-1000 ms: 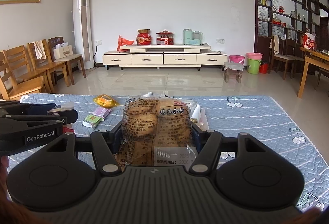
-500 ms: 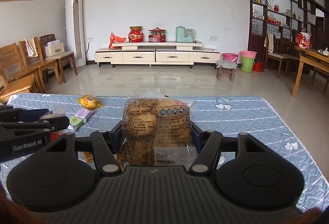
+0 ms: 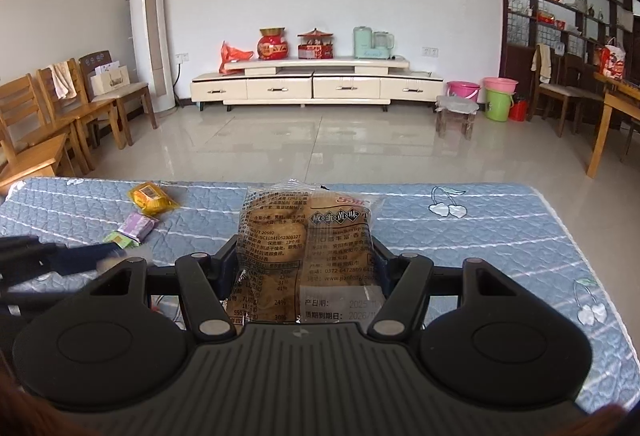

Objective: Organize snacks
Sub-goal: 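Lower both held snacks into the white box and open both tools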

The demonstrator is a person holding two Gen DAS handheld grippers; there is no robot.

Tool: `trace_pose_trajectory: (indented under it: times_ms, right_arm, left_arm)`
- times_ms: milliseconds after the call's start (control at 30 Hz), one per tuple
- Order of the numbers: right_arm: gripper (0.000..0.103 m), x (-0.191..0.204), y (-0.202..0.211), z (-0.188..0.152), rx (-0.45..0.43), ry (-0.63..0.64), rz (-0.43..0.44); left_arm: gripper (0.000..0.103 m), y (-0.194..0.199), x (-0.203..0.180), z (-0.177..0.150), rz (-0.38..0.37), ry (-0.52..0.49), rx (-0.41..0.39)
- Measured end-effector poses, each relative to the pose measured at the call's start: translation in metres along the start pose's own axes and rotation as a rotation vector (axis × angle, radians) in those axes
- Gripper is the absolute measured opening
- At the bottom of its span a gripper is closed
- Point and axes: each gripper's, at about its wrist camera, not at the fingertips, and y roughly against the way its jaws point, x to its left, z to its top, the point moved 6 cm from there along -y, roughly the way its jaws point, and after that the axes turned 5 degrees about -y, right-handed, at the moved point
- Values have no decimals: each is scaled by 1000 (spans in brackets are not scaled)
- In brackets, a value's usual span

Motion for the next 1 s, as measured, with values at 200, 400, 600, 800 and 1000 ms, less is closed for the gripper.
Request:
trace_pose_trajectory:
  times_ms: [200, 400, 600, 800, 1000]
  right_arm:
    - [78, -13, -33, 6, 41, -21, 28]
    - [78, -21, -72, 20, 74, -30, 42]
    - [87, -14, -100, 20, 88, -20, 55]
    - [103, -4, -97, 23, 43, -11, 45]
    - [103, 6, -51, 18, -28, -5, 25]
  left_arm:
    - [40, -31, -13, -2, -44, 16, 16]
    - [43, -56, -23, -3, -111, 41, 21]
    - [73, -51, -3, -6, -51, 44, -6]
    - [77, -30, 39, -15, 37, 78, -7]
    - [78, -1, 75, -25, 120, 99, -8]
